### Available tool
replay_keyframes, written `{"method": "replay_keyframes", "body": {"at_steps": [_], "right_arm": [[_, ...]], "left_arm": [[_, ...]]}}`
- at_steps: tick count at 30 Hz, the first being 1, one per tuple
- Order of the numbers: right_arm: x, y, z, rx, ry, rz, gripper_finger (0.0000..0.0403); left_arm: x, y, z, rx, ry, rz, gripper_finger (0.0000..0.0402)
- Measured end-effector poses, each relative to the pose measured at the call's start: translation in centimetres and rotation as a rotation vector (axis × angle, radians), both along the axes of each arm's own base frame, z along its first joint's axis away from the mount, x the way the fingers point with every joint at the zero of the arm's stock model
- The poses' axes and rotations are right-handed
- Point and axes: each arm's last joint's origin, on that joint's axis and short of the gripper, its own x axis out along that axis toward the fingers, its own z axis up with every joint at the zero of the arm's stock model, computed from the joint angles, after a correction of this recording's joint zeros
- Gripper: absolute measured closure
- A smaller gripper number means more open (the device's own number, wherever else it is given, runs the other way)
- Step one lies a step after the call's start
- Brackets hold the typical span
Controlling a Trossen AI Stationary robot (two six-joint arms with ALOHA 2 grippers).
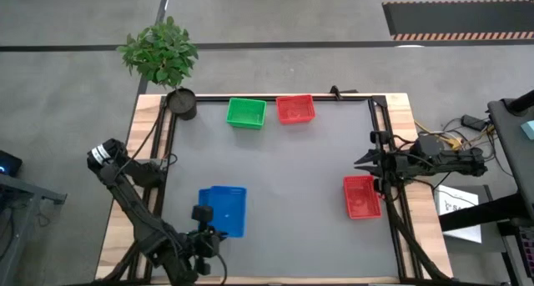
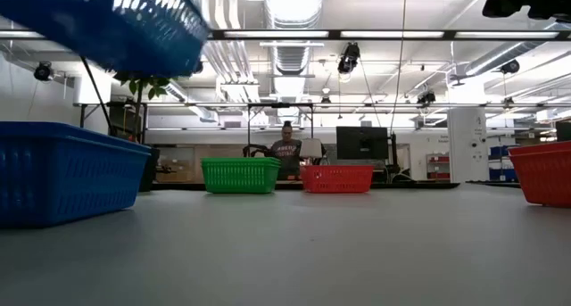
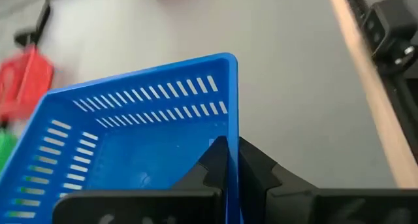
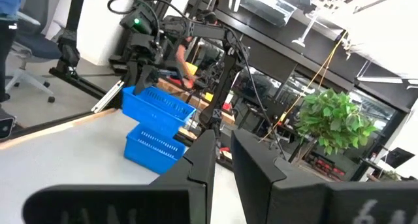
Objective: Stack baskets by color
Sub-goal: Stack the right blue bin on the blue bin
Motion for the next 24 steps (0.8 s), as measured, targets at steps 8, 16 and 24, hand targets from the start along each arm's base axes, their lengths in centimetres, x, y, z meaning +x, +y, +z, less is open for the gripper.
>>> {"method": "replay_keyframes", "body": {"at_steps": [8, 16, 24], "right_arm": [[0.0, 0.0, -0.1, 0.003, 0.004, 0.001, 0.0359], [0.1, 0.0, -0.1, 0.003, 0.005, 0.001, 0.0359], [0.1, 0.0, -0.1, 0.003, 0.005, 0.000, 0.0359]], "left_arm": [[-2.1, -0.2, -1.1, 0.001, 0.052, 0.057, 0.0401], [-2.6, 0.6, -3.0, -0.049, 0.062, 0.187, 0.0401], [-2.9, 1.0, -4.3, -0.074, 0.064, 0.244, 0.0401]]}}
